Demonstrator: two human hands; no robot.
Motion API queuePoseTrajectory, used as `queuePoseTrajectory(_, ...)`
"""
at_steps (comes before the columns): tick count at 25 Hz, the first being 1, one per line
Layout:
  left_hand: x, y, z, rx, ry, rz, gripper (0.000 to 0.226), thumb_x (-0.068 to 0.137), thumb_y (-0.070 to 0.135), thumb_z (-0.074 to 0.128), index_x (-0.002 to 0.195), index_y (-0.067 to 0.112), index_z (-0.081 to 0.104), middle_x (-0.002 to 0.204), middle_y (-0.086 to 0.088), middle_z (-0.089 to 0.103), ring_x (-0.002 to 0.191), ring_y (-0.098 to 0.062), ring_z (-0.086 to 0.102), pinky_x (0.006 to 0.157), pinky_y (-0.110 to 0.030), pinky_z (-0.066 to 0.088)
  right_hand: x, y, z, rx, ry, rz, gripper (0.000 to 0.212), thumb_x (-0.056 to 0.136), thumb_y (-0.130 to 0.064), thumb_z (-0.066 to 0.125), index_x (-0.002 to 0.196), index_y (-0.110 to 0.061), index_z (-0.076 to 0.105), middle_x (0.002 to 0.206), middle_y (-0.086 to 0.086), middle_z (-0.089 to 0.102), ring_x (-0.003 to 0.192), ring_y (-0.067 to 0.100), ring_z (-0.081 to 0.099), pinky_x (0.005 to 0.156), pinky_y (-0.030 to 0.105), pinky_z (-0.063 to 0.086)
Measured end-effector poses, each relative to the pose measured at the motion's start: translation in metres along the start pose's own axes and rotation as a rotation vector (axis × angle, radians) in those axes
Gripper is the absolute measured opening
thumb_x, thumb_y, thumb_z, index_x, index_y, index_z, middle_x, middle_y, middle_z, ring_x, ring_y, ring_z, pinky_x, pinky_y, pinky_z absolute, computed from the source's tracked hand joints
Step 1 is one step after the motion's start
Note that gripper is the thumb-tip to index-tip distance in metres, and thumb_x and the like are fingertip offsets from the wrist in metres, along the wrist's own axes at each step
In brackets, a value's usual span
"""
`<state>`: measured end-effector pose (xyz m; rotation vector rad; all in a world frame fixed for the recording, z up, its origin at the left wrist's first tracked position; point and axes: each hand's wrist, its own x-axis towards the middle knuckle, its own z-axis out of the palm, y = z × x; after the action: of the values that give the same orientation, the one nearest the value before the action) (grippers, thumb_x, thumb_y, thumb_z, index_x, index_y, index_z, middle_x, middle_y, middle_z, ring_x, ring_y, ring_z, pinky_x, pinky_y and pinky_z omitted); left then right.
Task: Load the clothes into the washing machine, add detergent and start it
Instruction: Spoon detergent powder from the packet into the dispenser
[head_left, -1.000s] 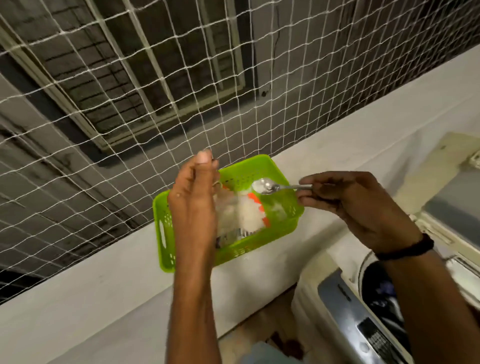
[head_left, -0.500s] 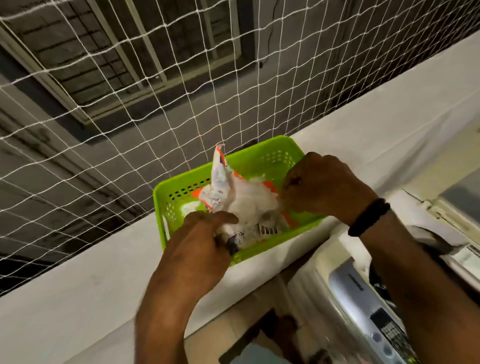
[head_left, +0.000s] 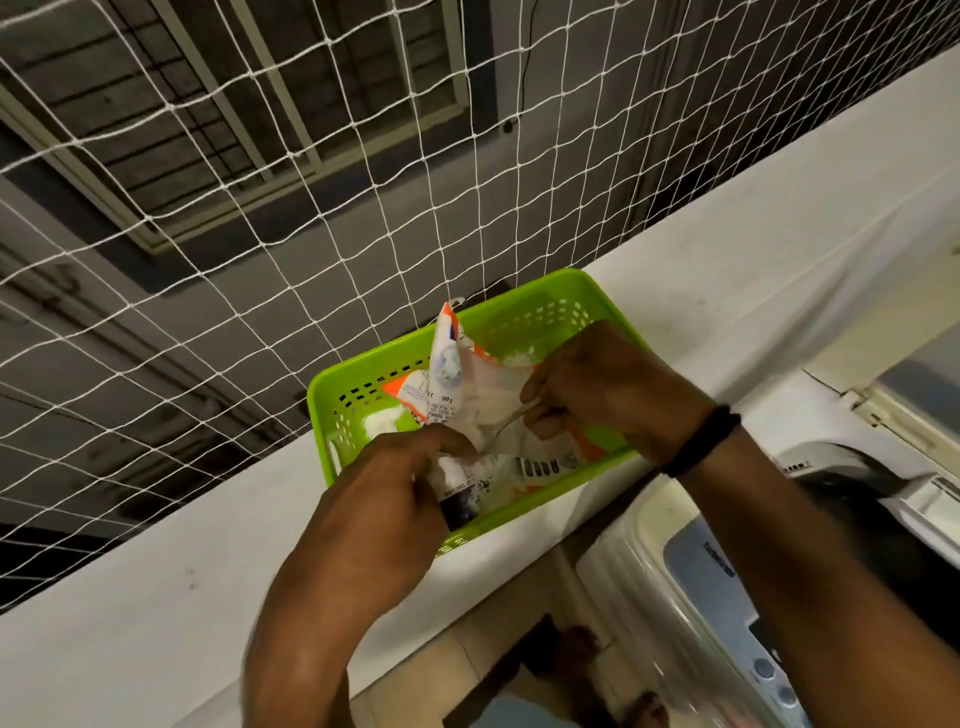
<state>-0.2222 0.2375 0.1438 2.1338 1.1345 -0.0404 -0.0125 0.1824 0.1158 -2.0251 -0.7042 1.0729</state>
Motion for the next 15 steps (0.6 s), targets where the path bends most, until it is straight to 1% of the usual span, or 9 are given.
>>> queuePoseTrajectory(1,-0.002,0.001,-0.002,-0.001,0.024,0.001,0.041,0.096,0.009,0.051,0.102,0.046,0.065,0.121,0.013,0.061,0.088,-0.012,0.059,0.068,-0.026,0.051,-0.001,0.001,-0.004,-0.004,0.014,-0.014,0.025,0.075,-0.011,0.063,0.094,0.003,0.07,0.09,0.021,0.073,0.085,0.037,0.072,0.076,0.051,0.06)
queuePoseTrajectory(2,-0.003,0.002,-0.003,0.002,0.049,0.001,0.039,0.098,0.011,0.05,0.1,0.046,0.066,0.119,0.015,0.061,0.089,-0.009,0.059,0.069,-0.025,0.05,-0.004,0.001,-0.009,-0.011,0.025,-0.018,0.026,0.074,-0.013,0.064,0.093,0.003,0.071,0.09,0.021,0.073,0.087,0.038,0.072,0.078,0.052,0.059)
queuePoseTrajectory(4,-0.005,0.005,-0.004,0.009,0.091,-0.008,0.035,0.1,0.015,0.049,0.095,0.045,0.067,0.111,0.016,0.063,0.083,-0.002,0.059,0.065,-0.021,0.046,-0.015,-0.003,-0.021,0.054,0.066,-0.015,0.027,0.07,-0.011,0.064,0.089,0.007,0.071,0.088,0.028,0.071,0.087,0.045,0.07,0.077,0.056,0.058)
queuePoseTrajectory(5,-0.005,0.006,-0.005,0.006,0.113,-0.016,0.034,0.1,0.016,0.05,0.093,0.043,0.068,0.105,0.017,0.065,0.081,0.002,0.058,0.065,-0.02,0.044,-0.021,-0.004,-0.026,0.127,0.079,-0.015,0.023,0.073,-0.004,0.063,0.087,0.013,0.068,0.088,0.034,0.068,0.085,0.048,0.068,0.075,0.057,0.058)
queuePoseTrajectory(6,-0.005,0.006,-0.005,0.0,0.139,-0.024,0.032,0.099,0.017,0.051,0.09,0.042,0.069,0.098,0.017,0.066,0.08,0.003,0.057,0.064,-0.018,0.043,-0.03,-0.005,-0.03,0.183,0.077,-0.036,0.017,0.08,0.004,0.059,0.087,0.018,0.066,0.086,0.037,0.066,0.081,0.047,0.069,0.073,0.053,0.06)
queuePoseTrajectory(7,-0.005,0.006,-0.005,-0.011,0.168,-0.032,0.031,0.099,0.018,0.052,0.088,0.041,0.069,0.093,0.016,0.067,0.079,0.002,0.057,0.064,-0.017,0.041,-0.036,-0.004,-0.033,0.226,0.073,-0.055,0.016,0.087,0.01,0.053,0.089,0.021,0.065,0.081,0.035,0.066,0.074,0.042,0.071,0.068,0.042,0.062)
queuePoseTrajectory(9,-0.004,0.007,-0.005,-0.046,0.233,-0.033,0.028,0.099,0.019,0.054,0.085,0.039,0.069,0.088,0.016,0.068,0.079,-0.001,0.058,0.062,-0.017,0.039,-0.042,0.001,-0.04,0.33,0.063,-0.088,0.021,0.094,0.015,0.044,0.095,0.022,0.063,0.072,0.023,0.067,0.062,0.026,0.071,0.056,0.027,0.061)
queuePoseTrajectory(11,-0.003,0.012,-0.006,-0.095,0.3,-0.016,0.027,0.099,0.019,0.054,0.085,0.038,0.068,0.085,0.019,0.069,0.076,-0.001,0.06,0.061,-0.017,0.038,-0.045,0.004,-0.044,0.475,0.053,-0.095,0.022,0.094,0.015,0.042,0.096,0.019,0.064,0.071,0.019,0.069,0.061,0.019,0.072,0.055,0.022,0.059)
queuePoseTrajectory(15,-0.003,0.023,-0.004,-0.23,0.434,0.011,0.022,0.099,0.022,0.056,0.086,0.036,0.068,0.083,0.024,0.067,0.074,-0.002,0.059,0.063,-0.025,0.04,-0.048,0.008,-0.048,0.655,0.022,-0.092,0.031,0.093,0.017,0.035,0.087,0.012,0.065,0.068,0.015,0.072,0.065,0.021,0.074,0.056,0.022,0.058)
